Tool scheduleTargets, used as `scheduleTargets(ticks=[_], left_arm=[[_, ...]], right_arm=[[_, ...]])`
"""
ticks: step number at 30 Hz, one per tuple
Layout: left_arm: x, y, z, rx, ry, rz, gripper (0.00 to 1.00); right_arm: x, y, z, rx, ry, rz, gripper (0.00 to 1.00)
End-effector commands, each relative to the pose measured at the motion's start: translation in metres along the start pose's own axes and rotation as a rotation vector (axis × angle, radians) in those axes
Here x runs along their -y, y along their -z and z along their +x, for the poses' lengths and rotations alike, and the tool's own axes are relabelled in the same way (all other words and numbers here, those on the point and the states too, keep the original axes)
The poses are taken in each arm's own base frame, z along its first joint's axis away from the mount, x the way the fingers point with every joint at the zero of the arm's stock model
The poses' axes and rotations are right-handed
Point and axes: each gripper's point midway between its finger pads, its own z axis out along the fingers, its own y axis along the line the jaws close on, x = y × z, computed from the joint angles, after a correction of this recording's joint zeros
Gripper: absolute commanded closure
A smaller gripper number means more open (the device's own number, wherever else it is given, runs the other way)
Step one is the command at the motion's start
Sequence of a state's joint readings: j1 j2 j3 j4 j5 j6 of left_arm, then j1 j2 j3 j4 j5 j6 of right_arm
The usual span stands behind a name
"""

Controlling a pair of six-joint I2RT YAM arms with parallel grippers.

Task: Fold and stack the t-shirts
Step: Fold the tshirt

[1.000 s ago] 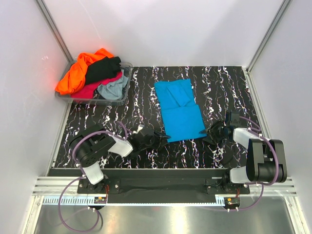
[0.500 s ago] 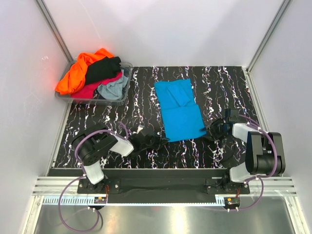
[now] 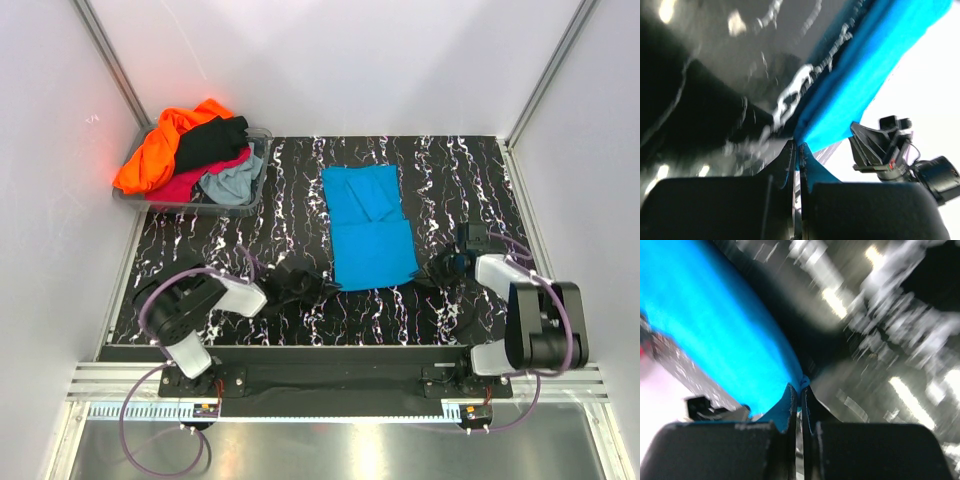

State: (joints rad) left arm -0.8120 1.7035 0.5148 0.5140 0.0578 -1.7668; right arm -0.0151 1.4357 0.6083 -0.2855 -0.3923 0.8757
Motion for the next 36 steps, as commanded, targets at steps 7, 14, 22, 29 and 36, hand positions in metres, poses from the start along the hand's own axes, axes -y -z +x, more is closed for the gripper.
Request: scheduleTargets(ticks=[7, 14, 22, 29, 36], left_arm=[[-0.008, 0.075, 0.022, -0.075, -0.080, -0.037, 1.00], [-0.046, 0.112, 0.036, -0.112, -0.021, -0.054, 1.00], [-0.079, 0.138, 0.053, -0.160, 0.025, -0.058, 1.00], [-0.021, 0.152, 0.052, -0.103, 0.007, 0.062, 1.00], [0.081, 0.145, -0.002, -0.001, -0.171, 0.142, 1.00]], right_arm=[[-0.010, 0.044, 0.076, -0.076, 0.150, -0.017, 1.00], [0.012, 0.070, 0.115, -0.106, 0.145, -0.021, 1.00], [0.039, 0.094, 0.141, -0.155, 0.089, -0.007, 1.00], [0.018, 0.103, 0.141, -0.160, 0.071, -0.061, 1.00], [-0.087, 0.106, 0.078, -0.039, 0.213, -0.166, 1.00]])
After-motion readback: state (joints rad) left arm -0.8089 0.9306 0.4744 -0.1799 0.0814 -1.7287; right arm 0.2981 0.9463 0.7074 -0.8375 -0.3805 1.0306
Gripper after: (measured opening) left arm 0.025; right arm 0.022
